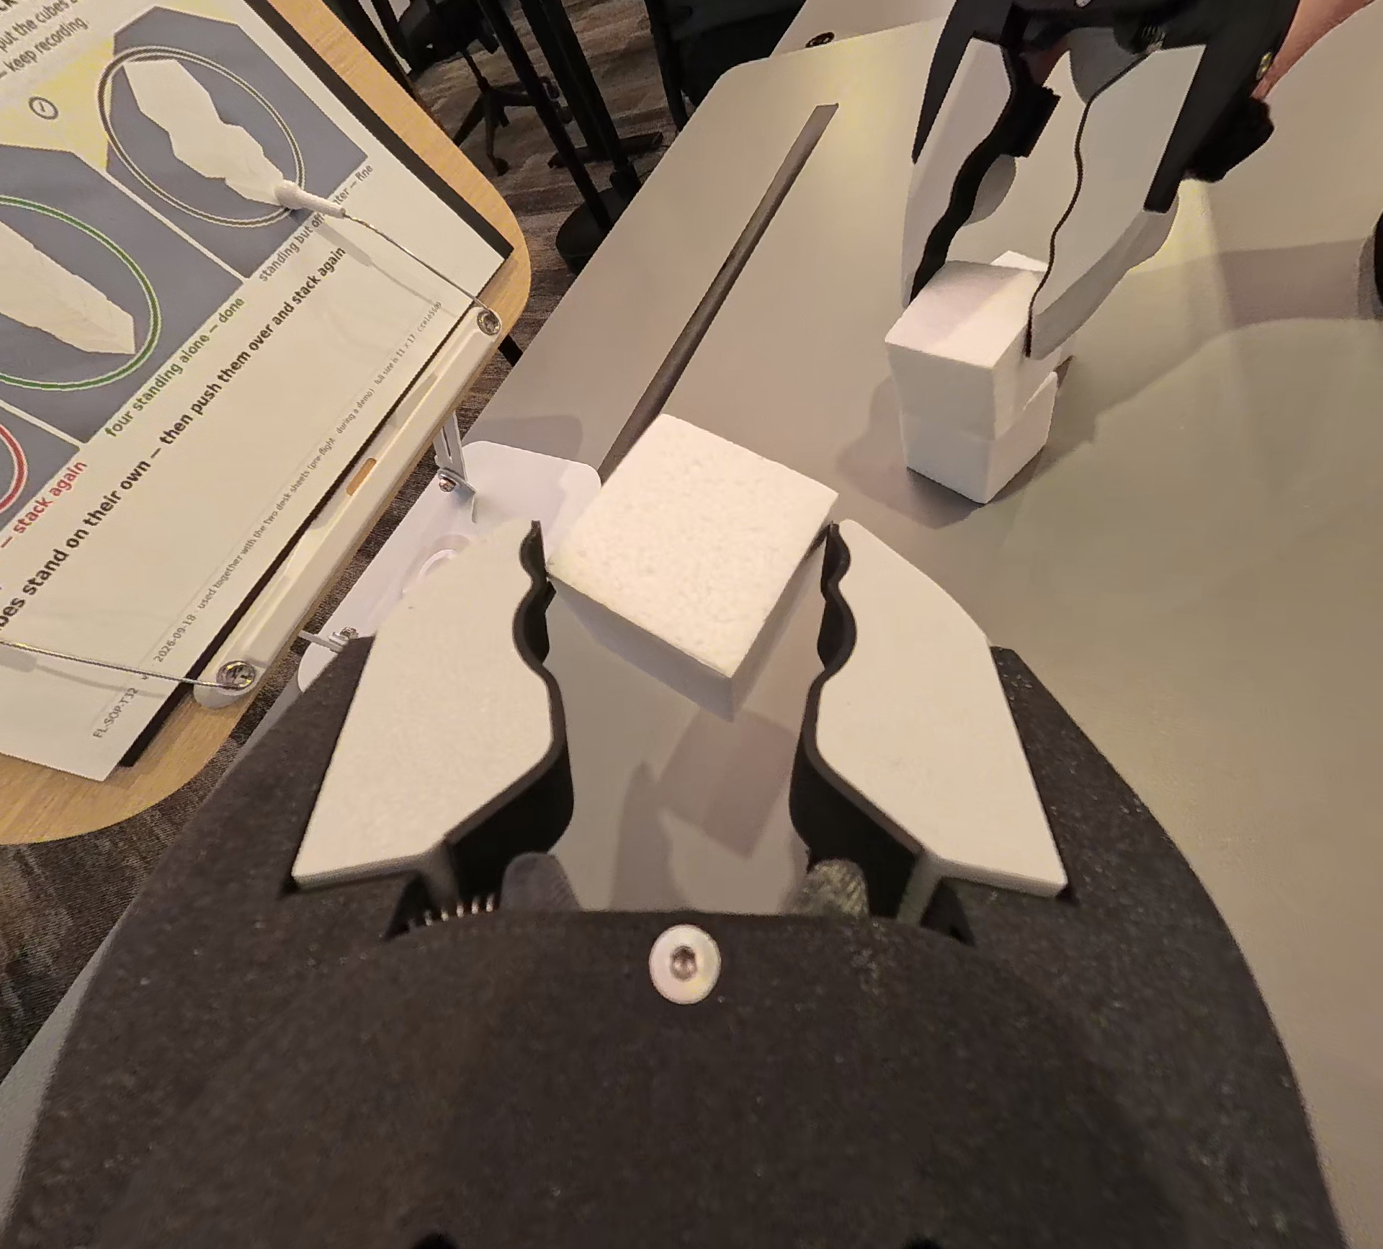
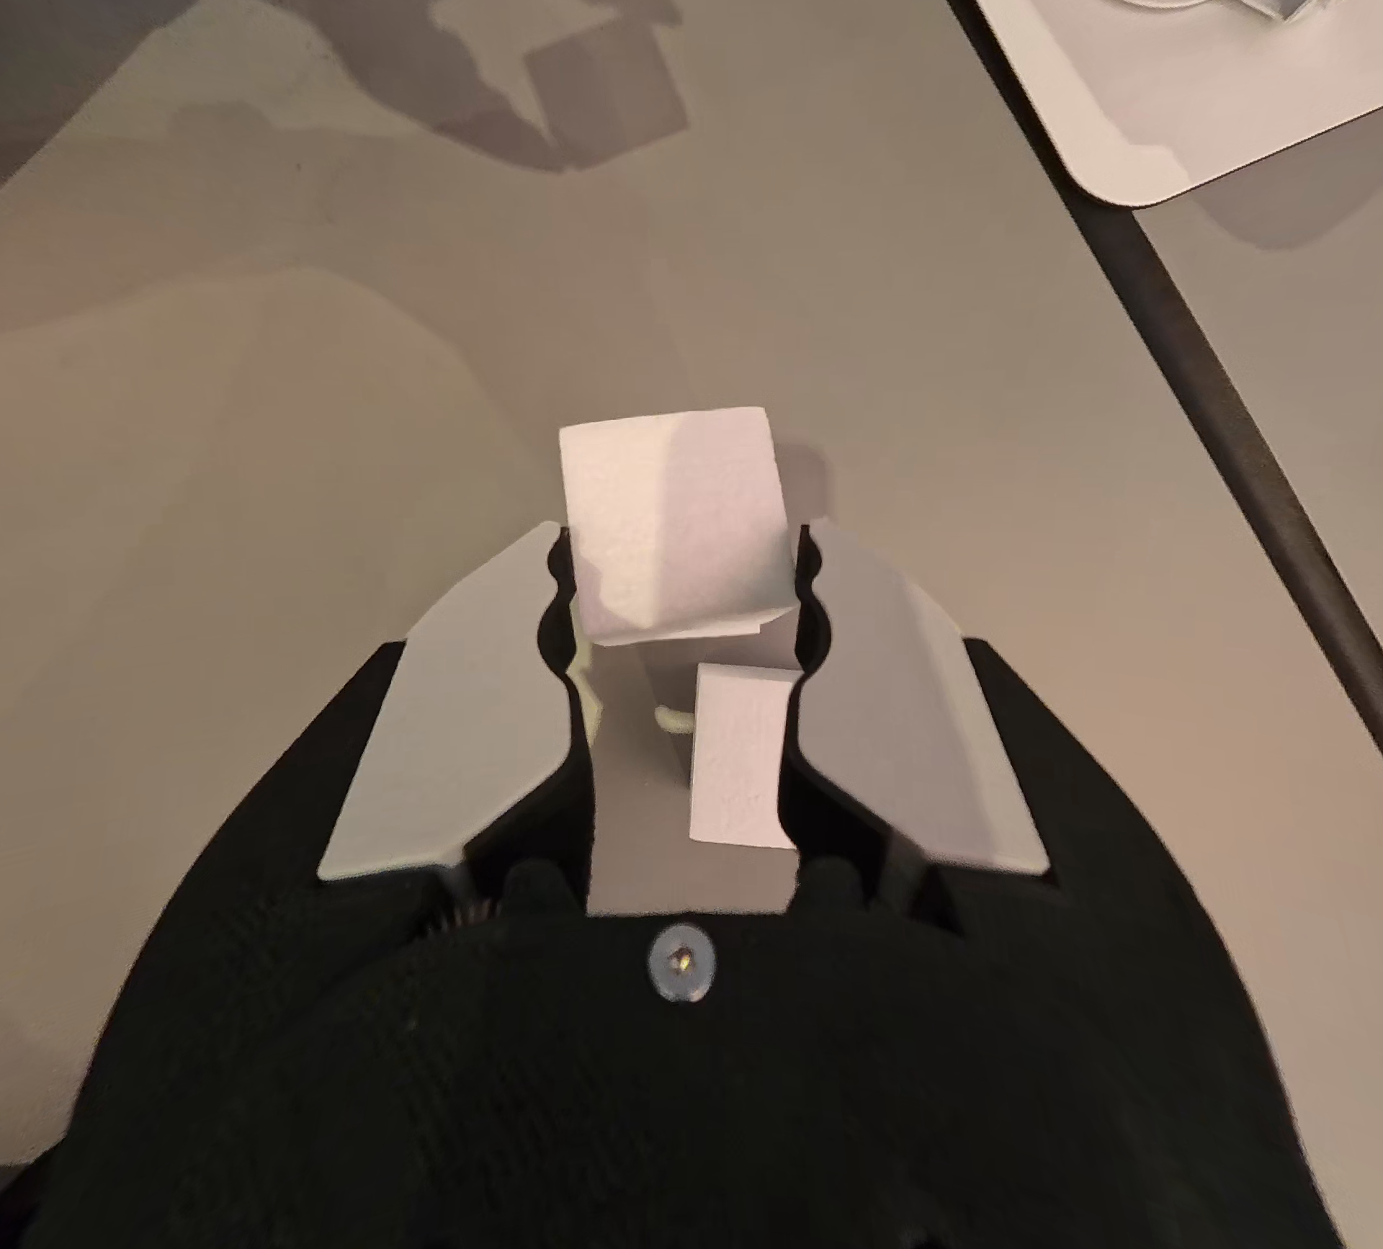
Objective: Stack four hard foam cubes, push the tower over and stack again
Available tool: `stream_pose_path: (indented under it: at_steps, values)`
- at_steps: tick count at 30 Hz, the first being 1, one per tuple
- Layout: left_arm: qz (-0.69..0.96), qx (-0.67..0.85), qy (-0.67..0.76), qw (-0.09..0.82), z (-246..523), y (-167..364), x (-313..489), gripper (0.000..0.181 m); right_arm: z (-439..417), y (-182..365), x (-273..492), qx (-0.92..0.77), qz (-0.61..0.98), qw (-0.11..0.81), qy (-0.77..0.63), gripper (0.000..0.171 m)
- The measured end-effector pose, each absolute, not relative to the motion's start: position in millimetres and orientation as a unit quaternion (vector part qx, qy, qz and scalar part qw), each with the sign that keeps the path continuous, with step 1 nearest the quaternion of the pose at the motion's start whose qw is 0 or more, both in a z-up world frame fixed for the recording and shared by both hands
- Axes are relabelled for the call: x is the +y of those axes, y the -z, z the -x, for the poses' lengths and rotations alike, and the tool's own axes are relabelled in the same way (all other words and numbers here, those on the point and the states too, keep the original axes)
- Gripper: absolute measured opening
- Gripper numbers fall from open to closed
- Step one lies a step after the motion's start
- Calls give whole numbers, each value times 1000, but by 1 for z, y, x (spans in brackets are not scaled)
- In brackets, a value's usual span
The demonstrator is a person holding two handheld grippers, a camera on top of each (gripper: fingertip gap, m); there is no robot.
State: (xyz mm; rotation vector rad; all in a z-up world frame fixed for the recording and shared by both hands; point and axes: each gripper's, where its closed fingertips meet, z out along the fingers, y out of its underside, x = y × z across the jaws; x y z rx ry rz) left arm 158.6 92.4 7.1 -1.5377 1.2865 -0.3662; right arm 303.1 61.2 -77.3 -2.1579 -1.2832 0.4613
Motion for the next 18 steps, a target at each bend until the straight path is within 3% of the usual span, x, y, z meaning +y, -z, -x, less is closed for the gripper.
stream_pose_path:
  at_steps: [16,18]
  values:
    - [642,552,150,510,-167,-2,88,71,-308,80,63,-472,816,286,-174,58]
    - [640,548,163,514,-174,-6,87,71,-308,78,63,-474,812,291,-177,70]
